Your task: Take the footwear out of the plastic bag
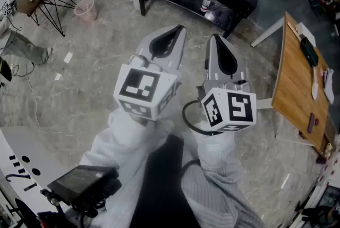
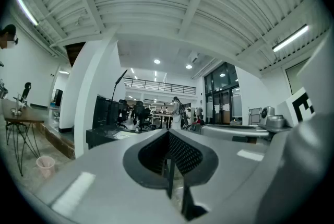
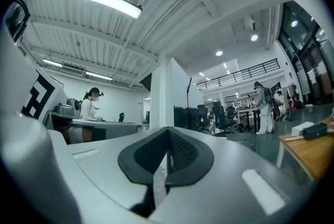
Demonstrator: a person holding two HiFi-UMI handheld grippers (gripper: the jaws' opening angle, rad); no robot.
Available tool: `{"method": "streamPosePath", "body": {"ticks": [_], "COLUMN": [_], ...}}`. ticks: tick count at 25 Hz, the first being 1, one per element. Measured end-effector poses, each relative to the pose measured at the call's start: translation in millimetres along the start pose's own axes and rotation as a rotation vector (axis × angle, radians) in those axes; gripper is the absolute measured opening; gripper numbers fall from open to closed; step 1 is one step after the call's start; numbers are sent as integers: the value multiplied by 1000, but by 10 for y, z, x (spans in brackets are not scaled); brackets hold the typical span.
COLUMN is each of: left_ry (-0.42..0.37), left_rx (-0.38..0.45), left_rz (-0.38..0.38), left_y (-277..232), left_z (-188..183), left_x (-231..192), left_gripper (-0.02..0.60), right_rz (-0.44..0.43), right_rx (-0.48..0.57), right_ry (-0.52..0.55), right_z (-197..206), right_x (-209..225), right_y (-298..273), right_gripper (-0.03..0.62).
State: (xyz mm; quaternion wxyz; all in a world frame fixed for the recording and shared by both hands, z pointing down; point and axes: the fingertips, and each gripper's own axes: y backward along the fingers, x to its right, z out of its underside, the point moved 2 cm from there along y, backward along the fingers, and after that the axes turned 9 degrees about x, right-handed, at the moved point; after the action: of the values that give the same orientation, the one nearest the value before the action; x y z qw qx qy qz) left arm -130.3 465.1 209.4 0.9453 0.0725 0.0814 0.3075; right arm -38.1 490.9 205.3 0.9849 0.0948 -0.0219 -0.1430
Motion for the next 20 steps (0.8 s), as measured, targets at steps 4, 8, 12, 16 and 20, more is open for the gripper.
{"method": "streamPosePath", "body": {"ticks": [4, 8, 12, 16, 20], "left_ry": [3, 2, -2, -2, 17], "left_rx": [-5, -11, -16, -27, -40], "left_rz": [-3, -4, 3, 16, 22], "left_y": [-2, 22, 2, -94, -225], "left_z": [11, 37, 56, 105, 195], "left_x": [-19, -31, 0, -137, -520], "left_gripper": [0, 2, 2, 2, 2], "right_rz": [5, 9, 14, 31, 64], "right_rx": [-2, 6, 11, 6, -5], "right_ry": [-1, -6, -18, -12, -5], "right_z": [9, 8, 8, 83, 251], "right_x": [5, -4, 18, -5, -51], "right_y": [-8, 3, 14, -141, -451], "right_gripper": [11, 11, 12, 12, 12]}}
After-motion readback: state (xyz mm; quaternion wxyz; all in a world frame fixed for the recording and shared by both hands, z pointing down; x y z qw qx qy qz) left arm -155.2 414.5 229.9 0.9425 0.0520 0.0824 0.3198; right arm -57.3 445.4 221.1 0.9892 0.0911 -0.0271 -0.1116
